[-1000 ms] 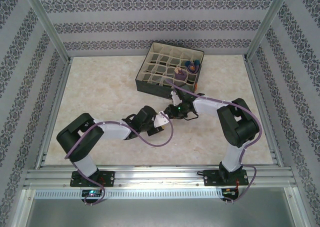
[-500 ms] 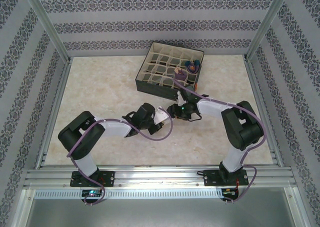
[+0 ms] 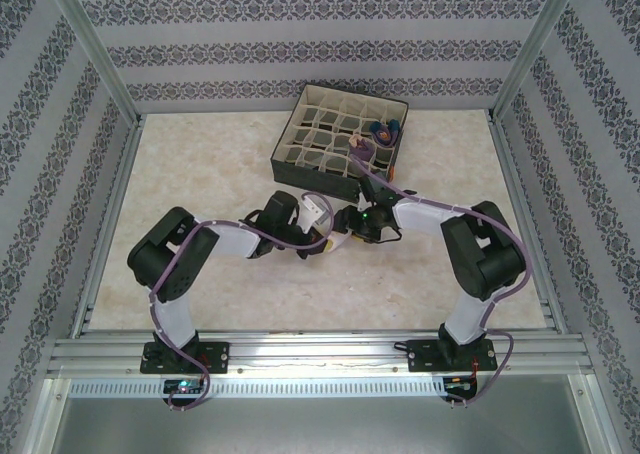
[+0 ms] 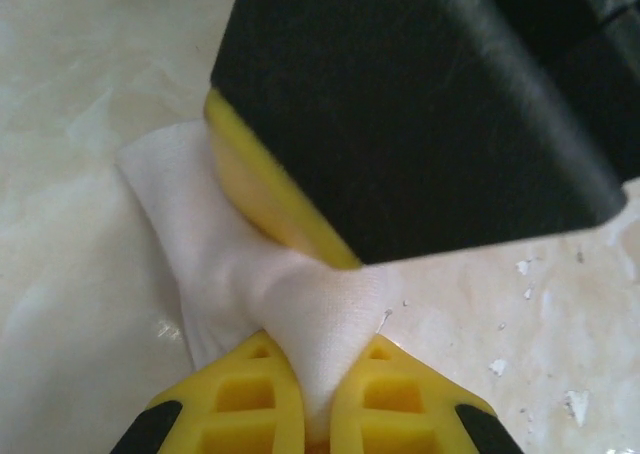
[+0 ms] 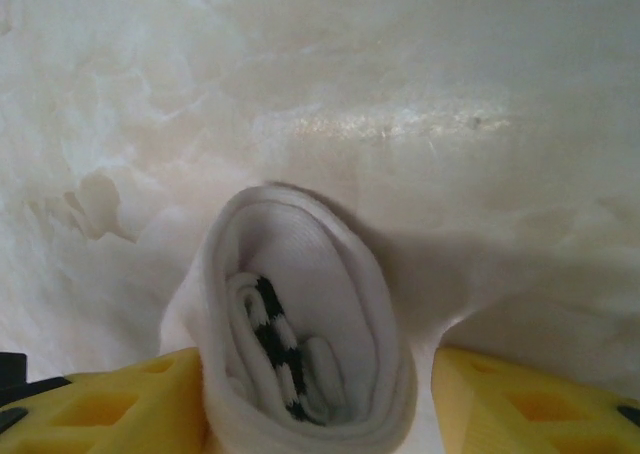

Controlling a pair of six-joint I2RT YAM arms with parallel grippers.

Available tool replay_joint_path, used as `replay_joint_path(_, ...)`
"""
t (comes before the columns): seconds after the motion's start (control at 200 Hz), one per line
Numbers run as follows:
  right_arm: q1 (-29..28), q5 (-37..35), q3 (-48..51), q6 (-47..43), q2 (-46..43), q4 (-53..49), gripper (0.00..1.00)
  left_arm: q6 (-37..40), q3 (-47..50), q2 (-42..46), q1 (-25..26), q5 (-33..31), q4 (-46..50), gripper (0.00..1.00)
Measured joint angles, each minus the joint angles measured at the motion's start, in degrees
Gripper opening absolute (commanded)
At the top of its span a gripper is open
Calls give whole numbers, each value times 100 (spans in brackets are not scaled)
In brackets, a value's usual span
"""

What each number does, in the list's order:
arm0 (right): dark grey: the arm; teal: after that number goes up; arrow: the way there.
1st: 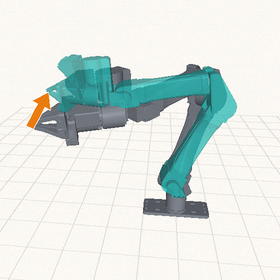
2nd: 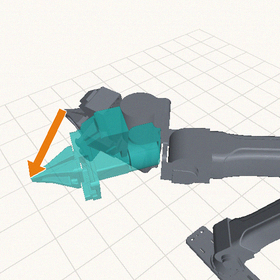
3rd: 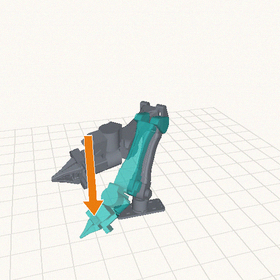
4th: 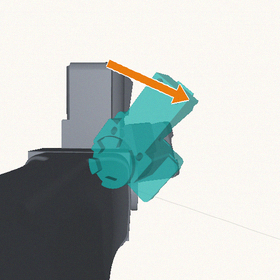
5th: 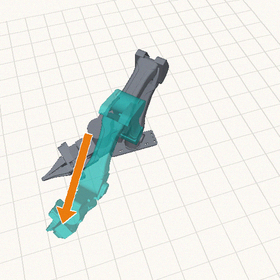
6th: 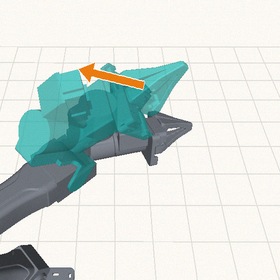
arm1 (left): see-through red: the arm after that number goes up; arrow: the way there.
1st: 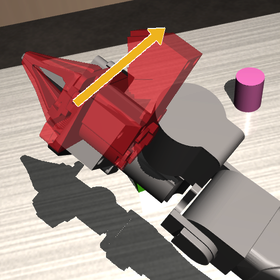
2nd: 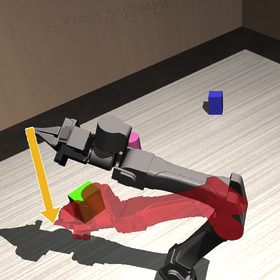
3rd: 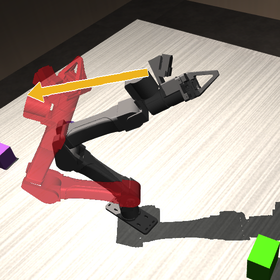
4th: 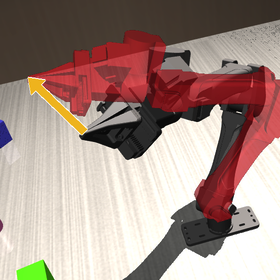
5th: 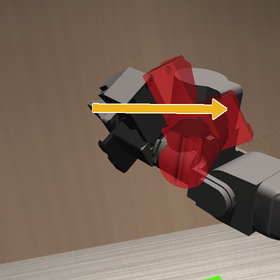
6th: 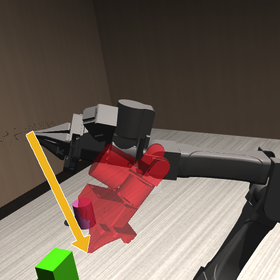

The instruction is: Roll the socks

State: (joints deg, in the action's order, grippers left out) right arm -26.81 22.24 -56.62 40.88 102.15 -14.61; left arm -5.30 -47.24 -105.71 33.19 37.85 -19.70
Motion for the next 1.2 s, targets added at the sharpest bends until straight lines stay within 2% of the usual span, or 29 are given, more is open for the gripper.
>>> replay_joint_path(0.215,-35,-57,-190,334,142,-166,59,-404,-133,-345,-328,907,-149,0)
replay_joint_path(0.35,-35,-24,-348,461,260,-291,54,-647,-133,-533,-501,1370,-409,0)
replay_joint_path(0.585,-138,66,-634,592,555,-278,34,-817,-188,-734,-632,1775,-544,0)
replay_joint_path(0.735,-186,70,-699,614,619,-85,11,-828,-221,-796,-682,1923,-540,0)
replay_joint_path(0.814,-197,66,-704,562,605,-17,3,-826,-223,-798,-697,1950,-535,0)
replay_joint_path(0.889,-236,-15,-671,494,538,52,0,-824,-219,-793,-704,1958,-531,9)
replay_joint_path(0.999,-380,-280,-527,302,332,92,0,-815,-44,-667,-706,1923,-608,31)
replay_joint_path(1.054,-487,-409,-439,153,157,96,0,-828,142,-525,-706,1912,-662,39)
replay_joint_path(1.119,-605,-623,-341,-90,-146,81,0,-866,382,-286,-710,1895,-693,46)
replay_joint_path(1.199,-592,-920,-297,-466,-632,68,0,-903,614,52,-752,1847,-680,48)
